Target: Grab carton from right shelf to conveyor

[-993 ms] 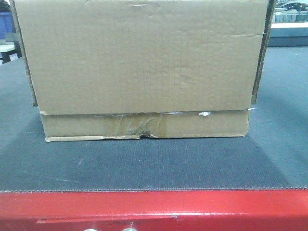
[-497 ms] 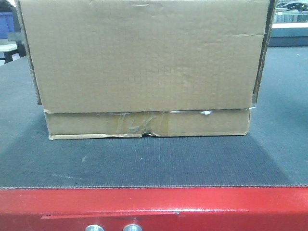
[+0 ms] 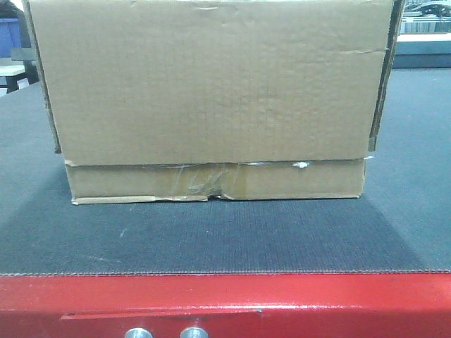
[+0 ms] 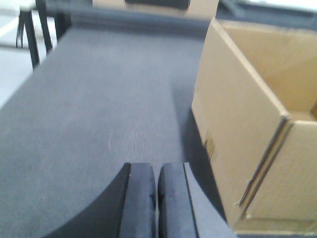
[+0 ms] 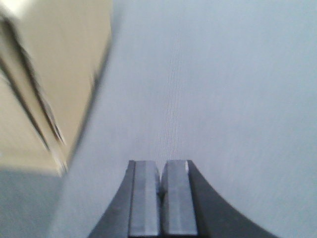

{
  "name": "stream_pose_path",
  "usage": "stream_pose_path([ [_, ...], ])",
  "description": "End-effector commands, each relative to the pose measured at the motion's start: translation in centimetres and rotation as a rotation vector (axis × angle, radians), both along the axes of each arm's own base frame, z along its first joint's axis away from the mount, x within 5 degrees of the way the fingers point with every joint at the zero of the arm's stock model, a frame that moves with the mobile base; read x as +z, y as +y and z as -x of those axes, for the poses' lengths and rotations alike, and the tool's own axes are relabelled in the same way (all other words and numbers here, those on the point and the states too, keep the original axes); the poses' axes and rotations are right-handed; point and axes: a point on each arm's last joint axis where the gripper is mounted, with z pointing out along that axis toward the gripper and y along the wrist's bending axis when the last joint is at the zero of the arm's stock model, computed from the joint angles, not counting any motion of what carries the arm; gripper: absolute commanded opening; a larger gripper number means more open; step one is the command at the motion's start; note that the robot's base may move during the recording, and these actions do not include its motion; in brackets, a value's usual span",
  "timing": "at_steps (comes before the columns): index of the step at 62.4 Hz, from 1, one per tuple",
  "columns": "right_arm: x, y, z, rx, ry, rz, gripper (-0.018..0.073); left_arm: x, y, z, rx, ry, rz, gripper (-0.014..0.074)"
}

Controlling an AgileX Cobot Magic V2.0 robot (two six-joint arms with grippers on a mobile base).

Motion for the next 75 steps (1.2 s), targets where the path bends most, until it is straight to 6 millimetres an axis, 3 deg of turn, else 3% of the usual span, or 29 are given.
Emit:
stream_pose_path([
  [1, 1.2, -0.4, 2.0, -0.001, -0.152, -0.002, -0.0067, 0.6, 0.0, 1.4, -0.003, -0.092, 0.006, 0.0015],
  [13, 2.7, -0.8, 5.4, -0.003, -0.342, -0.029, -0.0067, 1.0, 0.1, 2.8, -0.002, -0.164, 0.005, 0.0015],
  [19, 3.0, -0.9, 6.1, -0.003, -0.391, -0.036, -0.0067, 1.1, 0.1, 3.2, -0.002, -0.184, 0.006, 0.0015],
  [69, 3.4, -1.0, 6.3, -0.003, -0.428, -0.041, -0.0067, 1.0, 0.2, 3.3, 0.017, -0.190, 0.004, 0.0015],
  [75, 3.4, -1.0, 6.3, -0.003, -0.428, -0.041, -0.0067, -0.1, 0.1, 3.4, 0.019, -0.189, -0.058, 0.0015],
])
